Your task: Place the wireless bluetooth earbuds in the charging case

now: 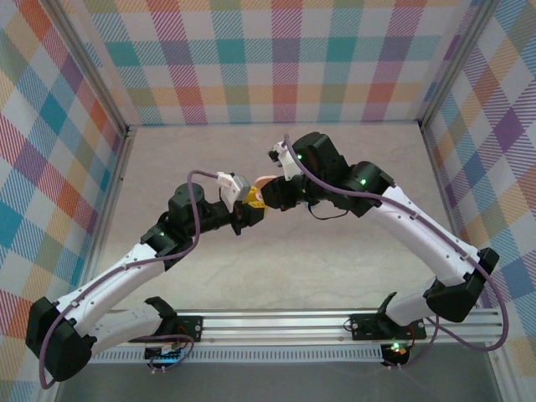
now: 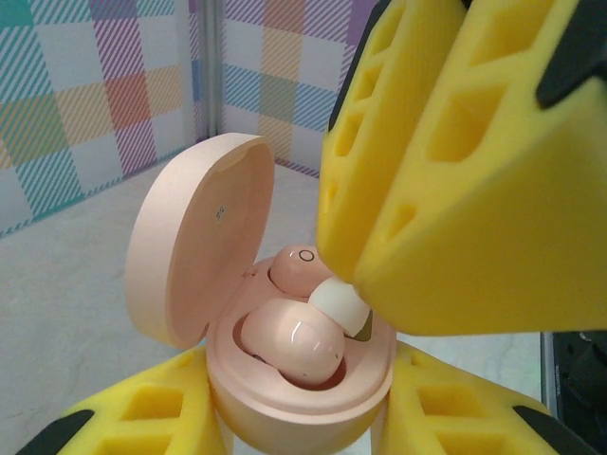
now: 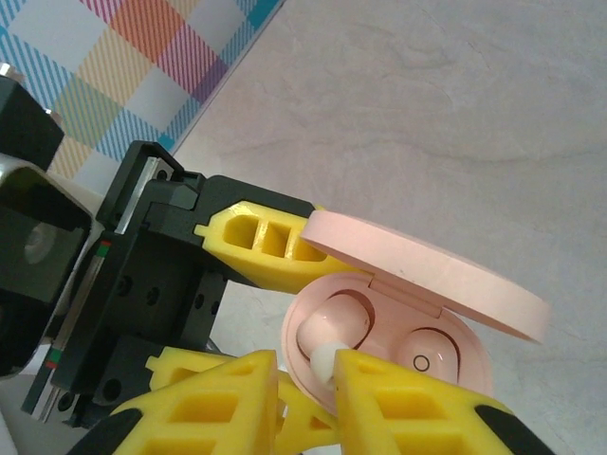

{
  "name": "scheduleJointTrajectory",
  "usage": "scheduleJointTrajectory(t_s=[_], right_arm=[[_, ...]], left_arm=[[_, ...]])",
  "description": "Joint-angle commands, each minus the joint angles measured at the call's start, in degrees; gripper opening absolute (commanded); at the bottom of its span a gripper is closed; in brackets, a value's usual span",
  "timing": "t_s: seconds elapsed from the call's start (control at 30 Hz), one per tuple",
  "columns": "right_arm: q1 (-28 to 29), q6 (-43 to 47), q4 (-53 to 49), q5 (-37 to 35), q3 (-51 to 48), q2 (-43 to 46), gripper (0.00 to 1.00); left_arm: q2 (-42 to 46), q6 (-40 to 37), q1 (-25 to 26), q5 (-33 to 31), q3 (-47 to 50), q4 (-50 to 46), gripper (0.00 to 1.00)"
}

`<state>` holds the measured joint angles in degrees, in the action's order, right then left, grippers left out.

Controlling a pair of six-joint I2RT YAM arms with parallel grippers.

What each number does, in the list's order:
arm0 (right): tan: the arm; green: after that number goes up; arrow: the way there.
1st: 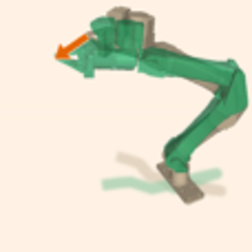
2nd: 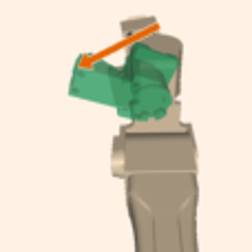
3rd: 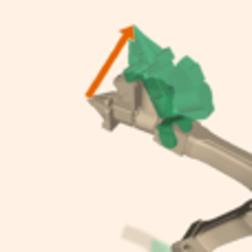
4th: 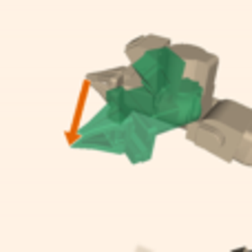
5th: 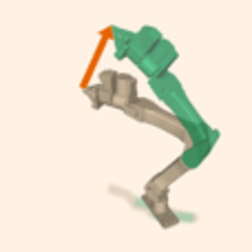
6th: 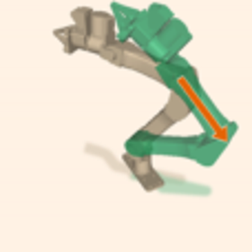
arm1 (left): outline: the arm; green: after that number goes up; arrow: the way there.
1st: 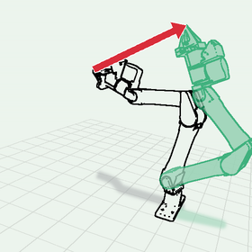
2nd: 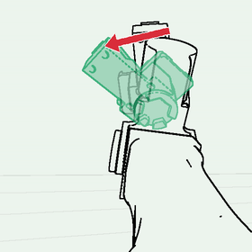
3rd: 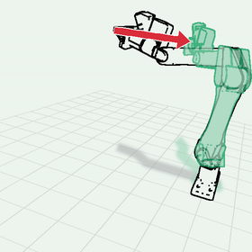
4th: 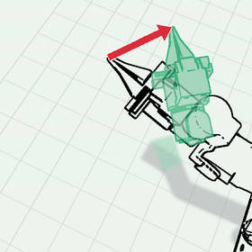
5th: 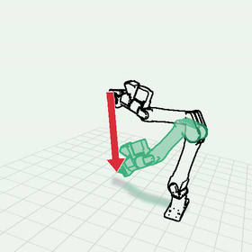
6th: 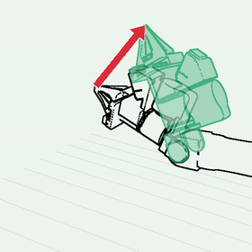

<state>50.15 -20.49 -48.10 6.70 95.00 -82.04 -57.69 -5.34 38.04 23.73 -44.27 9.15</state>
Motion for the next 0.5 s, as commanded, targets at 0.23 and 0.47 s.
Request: scheduleJointTrajectory(t_s=[0.23,0.47], right_arm=[[-0.2,2.7,-5.9,-0.2,4.8,-5.5,0.29],[-0.2,4.4,-8.2,-1.7,8.7,-7.8,0.30]], left_arm=[[1.6,0.9,-0.2,0.6,0.9,2.6,0.30],[1.6,0.9,-0.2,0.8,1.0,2.6,0.30]])
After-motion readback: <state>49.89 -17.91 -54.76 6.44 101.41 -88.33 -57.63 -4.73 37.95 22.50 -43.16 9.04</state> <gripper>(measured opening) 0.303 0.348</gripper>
